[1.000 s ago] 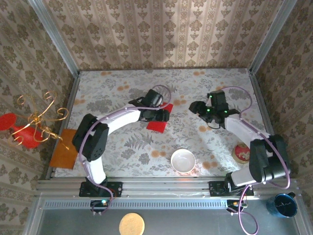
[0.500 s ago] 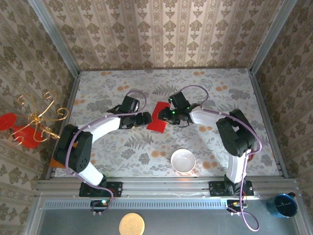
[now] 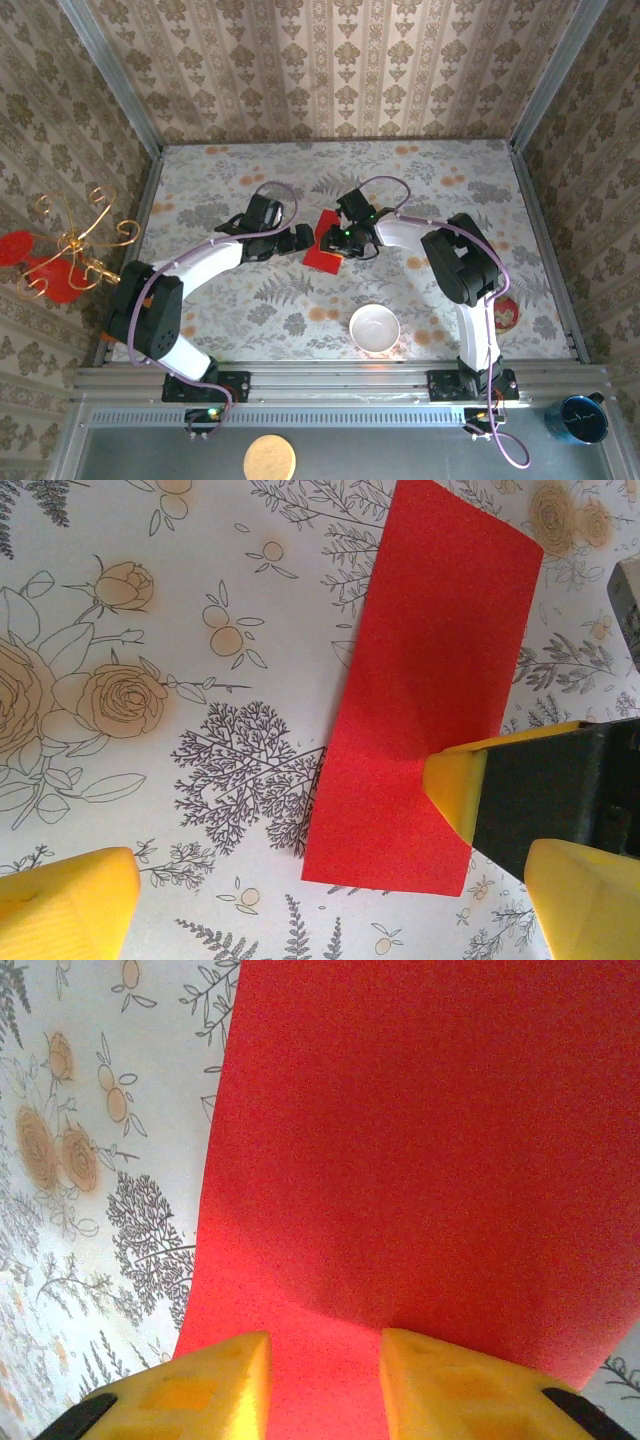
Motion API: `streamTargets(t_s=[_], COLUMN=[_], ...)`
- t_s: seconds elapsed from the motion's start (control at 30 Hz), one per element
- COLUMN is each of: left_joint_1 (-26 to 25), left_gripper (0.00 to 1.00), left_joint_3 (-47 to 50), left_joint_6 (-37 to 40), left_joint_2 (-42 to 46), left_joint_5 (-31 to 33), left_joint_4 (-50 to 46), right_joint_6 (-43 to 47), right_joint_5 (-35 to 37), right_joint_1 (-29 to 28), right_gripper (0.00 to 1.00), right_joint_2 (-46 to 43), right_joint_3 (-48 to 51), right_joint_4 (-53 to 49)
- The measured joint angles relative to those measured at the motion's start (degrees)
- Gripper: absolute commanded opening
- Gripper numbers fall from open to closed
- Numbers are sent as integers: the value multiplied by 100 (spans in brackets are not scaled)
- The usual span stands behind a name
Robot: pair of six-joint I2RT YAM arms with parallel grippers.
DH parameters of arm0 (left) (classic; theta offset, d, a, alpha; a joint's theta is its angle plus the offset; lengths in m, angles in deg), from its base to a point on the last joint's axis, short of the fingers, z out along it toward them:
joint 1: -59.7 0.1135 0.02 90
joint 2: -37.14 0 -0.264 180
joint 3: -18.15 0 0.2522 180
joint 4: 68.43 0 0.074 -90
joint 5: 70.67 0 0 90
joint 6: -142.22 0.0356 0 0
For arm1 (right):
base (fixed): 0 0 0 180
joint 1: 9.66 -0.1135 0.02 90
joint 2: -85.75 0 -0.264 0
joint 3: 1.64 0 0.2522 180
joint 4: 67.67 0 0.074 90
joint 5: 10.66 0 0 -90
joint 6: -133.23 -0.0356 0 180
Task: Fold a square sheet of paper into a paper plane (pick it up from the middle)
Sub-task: Rotate the paper at the center of the table.
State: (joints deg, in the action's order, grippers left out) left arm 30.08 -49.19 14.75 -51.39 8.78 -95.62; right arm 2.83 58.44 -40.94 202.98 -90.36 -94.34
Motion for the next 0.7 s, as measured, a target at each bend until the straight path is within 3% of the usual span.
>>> streamTargets(t_s=[0.3,0.47,0.7], left_joint_1=[0,-76,-308], left_gripper=[99,97,85], left_joint_3=[0,0,74], left_joint_6=[-72,-293,-828], left_joint_2=[-52,-153,-229], left_joint_5=[-332,-603,-883], left_joint_4=[4,24,203], right_joint_6=[1545,1034,87], right_joint_5=[-481,-688,-647], right_joint_1=[157,275,435], right_gripper=[37,40,33], right_joint_2=[-76,-542,-1001], right_joint_3=[-4,426,796], right_joint_4=[-614,-236,496])
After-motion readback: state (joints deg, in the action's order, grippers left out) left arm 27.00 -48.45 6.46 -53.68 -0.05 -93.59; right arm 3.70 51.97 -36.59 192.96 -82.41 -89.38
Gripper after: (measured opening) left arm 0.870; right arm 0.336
